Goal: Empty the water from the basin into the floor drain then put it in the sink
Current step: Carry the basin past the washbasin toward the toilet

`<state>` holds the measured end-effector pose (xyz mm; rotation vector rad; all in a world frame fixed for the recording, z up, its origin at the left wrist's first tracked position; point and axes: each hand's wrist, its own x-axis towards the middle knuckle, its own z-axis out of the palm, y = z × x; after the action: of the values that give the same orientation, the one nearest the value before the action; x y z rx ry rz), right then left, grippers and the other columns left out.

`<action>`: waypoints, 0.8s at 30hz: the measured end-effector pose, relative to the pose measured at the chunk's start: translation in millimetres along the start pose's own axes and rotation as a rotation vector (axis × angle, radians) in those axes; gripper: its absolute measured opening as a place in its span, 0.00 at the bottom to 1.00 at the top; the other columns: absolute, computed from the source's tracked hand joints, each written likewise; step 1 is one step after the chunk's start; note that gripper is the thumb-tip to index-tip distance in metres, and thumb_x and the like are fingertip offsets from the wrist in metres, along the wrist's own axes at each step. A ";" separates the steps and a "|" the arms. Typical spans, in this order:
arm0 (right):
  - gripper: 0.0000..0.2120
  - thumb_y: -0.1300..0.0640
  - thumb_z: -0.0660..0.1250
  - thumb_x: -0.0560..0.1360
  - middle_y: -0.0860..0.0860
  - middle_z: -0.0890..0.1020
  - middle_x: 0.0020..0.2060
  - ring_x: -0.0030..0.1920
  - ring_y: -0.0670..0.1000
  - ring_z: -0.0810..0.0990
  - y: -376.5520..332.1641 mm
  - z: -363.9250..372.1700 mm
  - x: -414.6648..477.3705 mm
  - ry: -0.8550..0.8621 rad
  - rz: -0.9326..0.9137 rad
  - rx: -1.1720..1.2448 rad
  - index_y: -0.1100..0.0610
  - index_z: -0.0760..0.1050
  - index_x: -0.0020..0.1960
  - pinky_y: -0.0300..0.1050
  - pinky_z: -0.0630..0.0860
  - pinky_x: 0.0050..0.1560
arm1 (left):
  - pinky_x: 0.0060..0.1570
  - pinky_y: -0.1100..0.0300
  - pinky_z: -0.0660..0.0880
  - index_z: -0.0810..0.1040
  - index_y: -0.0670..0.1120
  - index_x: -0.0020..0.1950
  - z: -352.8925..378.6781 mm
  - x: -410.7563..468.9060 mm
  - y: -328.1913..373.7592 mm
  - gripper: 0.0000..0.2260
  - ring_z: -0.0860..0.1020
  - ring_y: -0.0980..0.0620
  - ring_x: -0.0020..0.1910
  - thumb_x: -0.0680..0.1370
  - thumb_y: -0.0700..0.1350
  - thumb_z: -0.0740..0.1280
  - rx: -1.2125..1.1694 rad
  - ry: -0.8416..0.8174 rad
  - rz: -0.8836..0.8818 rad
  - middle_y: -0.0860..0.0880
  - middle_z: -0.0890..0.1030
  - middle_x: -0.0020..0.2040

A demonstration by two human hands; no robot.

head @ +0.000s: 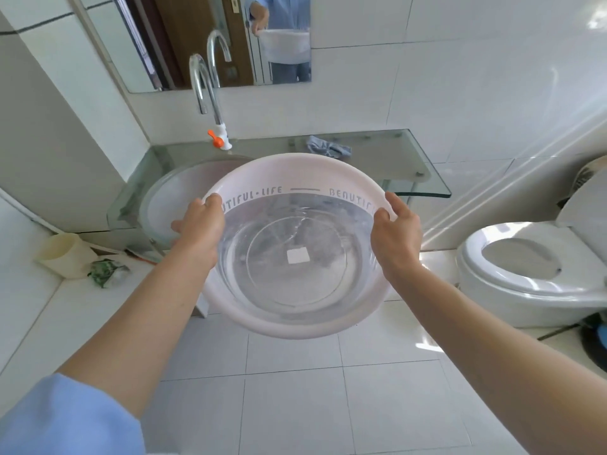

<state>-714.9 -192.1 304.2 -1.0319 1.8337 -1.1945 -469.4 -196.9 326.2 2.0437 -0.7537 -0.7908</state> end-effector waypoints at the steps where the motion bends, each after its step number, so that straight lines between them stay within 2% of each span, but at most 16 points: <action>1: 0.22 0.56 0.54 0.76 0.43 0.80 0.48 0.41 0.53 0.79 3.1 -10.2 6.8 0.005 -0.005 -0.001 0.44 0.67 0.69 0.53 0.77 0.53 | 0.65 0.40 0.68 0.71 0.48 0.66 10.7 -4.7 3.2 0.23 0.71 0.36 0.63 0.74 0.55 0.52 0.003 0.006 -0.001 0.40 0.71 0.66; 2: 0.22 0.56 0.54 0.76 0.42 0.80 0.46 0.38 0.51 0.77 5.8 -18.4 12.6 0.003 -0.008 0.000 0.44 0.67 0.69 0.52 0.77 0.52 | 0.65 0.40 0.68 0.71 0.48 0.66 19.4 -8.6 5.6 0.23 0.71 0.36 0.63 0.75 0.55 0.52 0.006 0.011 0.003 0.40 0.71 0.66; 5: 0.22 0.56 0.54 0.76 0.49 0.81 0.55 0.32 0.47 0.73 14.4 -45.6 32.5 0.003 -0.005 -0.005 0.44 0.66 0.69 0.55 0.76 0.56 | 0.65 0.41 0.68 0.71 0.49 0.67 51.0 -23.6 11.7 0.23 0.70 0.37 0.63 0.75 0.56 0.52 0.008 0.005 0.010 0.41 0.70 0.67; 6: 0.22 0.55 0.54 0.76 0.48 0.81 0.53 0.30 0.46 0.72 17.6 -54.7 39.3 0.012 -0.006 -0.008 0.45 0.66 0.69 0.54 0.76 0.55 | 0.65 0.41 0.68 0.71 0.49 0.67 62.2 -27.7 13.0 0.23 0.70 0.37 0.63 0.75 0.56 0.53 0.004 0.003 0.010 0.41 0.70 0.67; 8: 0.21 0.56 0.55 0.76 0.41 0.78 0.43 0.30 0.47 0.74 23.4 -73.2 51.8 0.037 -0.010 -0.016 0.45 0.67 0.68 0.53 0.77 0.54 | 0.65 0.42 0.68 0.71 0.49 0.66 85.2 -35.7 14.9 0.23 0.70 0.38 0.63 0.75 0.56 0.53 -0.015 -0.005 0.001 0.42 0.71 0.67; 10: 0.21 0.56 0.55 0.76 0.42 0.76 0.42 0.31 0.49 0.74 29.4 -90.3 64.3 0.054 -0.004 -0.023 0.45 0.67 0.68 0.55 0.77 0.53 | 0.64 0.42 0.69 0.71 0.48 0.65 107.7 -43.9 17.9 0.22 0.71 0.39 0.62 0.76 0.54 0.54 -0.050 -0.028 0.008 0.42 0.72 0.66; 13: 0.21 0.56 0.54 0.76 0.51 0.81 0.48 0.36 0.51 0.73 38.5 -112.1 82.0 0.063 0.019 -0.023 0.45 0.67 0.68 0.58 0.76 0.55 | 0.64 0.42 0.70 0.71 0.46 0.66 137.0 -54.3 25.0 0.22 0.73 0.38 0.62 0.76 0.52 0.54 -0.088 -0.061 0.017 0.41 0.72 0.66; 16: 0.22 0.56 0.54 0.76 0.52 0.81 0.49 0.40 0.52 0.72 46.5 -129.0 94.0 0.095 0.034 -0.013 0.45 0.67 0.68 0.58 0.75 0.57 | 0.64 0.41 0.69 0.68 0.48 0.69 161.0 -61.6 33.5 0.23 0.71 0.39 0.64 0.76 0.54 0.53 -0.080 -0.105 -0.006 0.42 0.69 0.69; 19: 0.22 0.56 0.54 0.76 0.54 0.80 0.58 0.46 0.53 0.74 53.9 -142.2 101.5 0.122 0.036 0.004 0.45 0.67 0.68 0.56 0.74 0.60 | 0.63 0.40 0.70 0.69 0.49 0.68 182.1 -66.4 41.9 0.22 0.72 0.40 0.63 0.76 0.53 0.54 -0.076 -0.130 0.005 0.42 0.69 0.69; 22: 0.21 0.56 0.54 0.76 0.50 0.75 0.64 0.56 0.52 0.76 60.9 -153.1 111.2 0.184 0.050 0.032 0.46 0.68 0.68 0.48 0.71 0.62 | 0.65 0.38 0.67 0.68 0.49 0.68 203.5 -66.1 51.1 0.23 0.70 0.37 0.66 0.75 0.54 0.52 -0.049 -0.182 0.006 0.40 0.68 0.71; 24: 0.21 0.56 0.54 0.76 0.47 0.74 0.65 0.54 0.48 0.75 66.1 -158.9 116.8 0.235 0.064 0.047 0.46 0.68 0.68 0.44 0.70 0.59 | 0.65 0.39 0.67 0.69 0.49 0.67 217.3 -64.1 57.9 0.23 0.70 0.37 0.65 0.75 0.54 0.53 -0.017 -0.210 0.016 0.40 0.69 0.69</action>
<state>-919.4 -220.1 278.3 -0.8284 1.9915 -1.3602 -684.6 -279.2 286.5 1.9567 -0.8749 -1.0108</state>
